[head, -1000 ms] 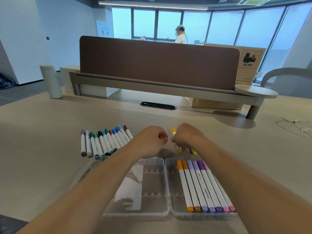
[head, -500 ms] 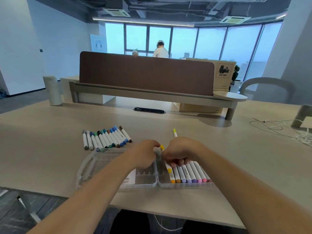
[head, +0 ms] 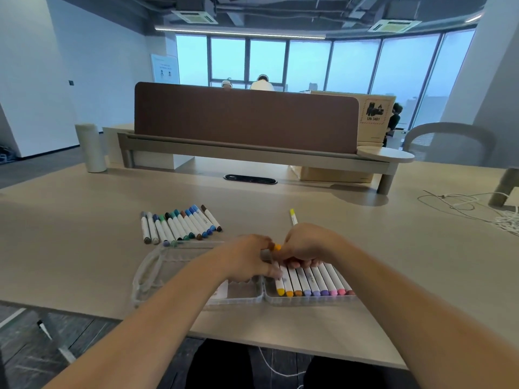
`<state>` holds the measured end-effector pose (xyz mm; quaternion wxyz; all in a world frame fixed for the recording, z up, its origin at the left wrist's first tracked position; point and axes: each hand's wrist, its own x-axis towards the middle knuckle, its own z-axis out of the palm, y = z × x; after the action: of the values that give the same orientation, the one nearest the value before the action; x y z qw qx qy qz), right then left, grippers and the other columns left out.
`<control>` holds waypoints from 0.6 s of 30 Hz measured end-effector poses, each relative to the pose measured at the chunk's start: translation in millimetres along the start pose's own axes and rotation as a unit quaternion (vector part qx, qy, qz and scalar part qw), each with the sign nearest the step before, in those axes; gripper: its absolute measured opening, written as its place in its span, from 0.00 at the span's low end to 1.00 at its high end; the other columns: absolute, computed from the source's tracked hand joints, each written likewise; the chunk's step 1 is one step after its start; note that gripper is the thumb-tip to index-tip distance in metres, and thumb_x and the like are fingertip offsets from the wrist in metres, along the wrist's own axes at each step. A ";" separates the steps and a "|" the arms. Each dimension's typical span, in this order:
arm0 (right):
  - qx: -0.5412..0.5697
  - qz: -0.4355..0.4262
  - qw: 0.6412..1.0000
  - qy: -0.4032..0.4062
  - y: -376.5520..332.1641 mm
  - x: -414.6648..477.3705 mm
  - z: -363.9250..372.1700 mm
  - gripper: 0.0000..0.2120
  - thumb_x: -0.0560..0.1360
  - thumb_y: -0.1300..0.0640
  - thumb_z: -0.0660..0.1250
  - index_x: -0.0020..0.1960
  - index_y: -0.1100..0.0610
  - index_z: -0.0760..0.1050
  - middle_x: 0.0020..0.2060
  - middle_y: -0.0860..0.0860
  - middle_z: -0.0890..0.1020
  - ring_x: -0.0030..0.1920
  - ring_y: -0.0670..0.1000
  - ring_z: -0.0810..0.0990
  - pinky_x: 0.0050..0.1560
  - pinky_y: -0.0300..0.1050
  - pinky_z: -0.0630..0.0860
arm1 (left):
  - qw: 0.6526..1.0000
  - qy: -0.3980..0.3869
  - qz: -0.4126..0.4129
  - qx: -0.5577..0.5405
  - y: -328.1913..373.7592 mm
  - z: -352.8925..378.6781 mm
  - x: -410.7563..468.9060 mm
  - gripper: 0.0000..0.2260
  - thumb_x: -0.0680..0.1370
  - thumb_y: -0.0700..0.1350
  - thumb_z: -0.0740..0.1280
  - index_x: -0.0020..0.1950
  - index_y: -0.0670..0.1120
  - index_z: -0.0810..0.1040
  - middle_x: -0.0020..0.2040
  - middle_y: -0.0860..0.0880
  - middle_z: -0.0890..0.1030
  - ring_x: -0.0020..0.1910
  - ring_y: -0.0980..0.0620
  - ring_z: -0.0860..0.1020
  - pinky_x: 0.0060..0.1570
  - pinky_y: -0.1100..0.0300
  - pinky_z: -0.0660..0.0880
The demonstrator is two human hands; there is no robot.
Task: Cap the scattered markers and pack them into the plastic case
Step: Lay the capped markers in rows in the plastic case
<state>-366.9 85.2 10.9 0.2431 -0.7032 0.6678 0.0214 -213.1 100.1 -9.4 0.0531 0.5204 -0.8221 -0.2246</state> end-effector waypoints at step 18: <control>0.056 -0.004 0.998 0.017 12.5 19.5 -5.0 0.13 0.76 0.53 0.68 0.37 0.61 0.78 0.29 0.54 0.76 0.25 0.50 0.70 0.28 0.40 0.67 | 0.997 0.067 -0.013 0.031 8.9 -5.6 17.6 0.22 0.78 0.57 0.66 0.70 0.51 0.73 0.68 0.50 0.75 0.58 0.52 0.76 0.53 0.60 0.72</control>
<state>-378.2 65.4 4.5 0.2708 -0.6917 0.6689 -0.0287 -226.6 86.0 -3.2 0.0887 0.5464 -0.8165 -0.1640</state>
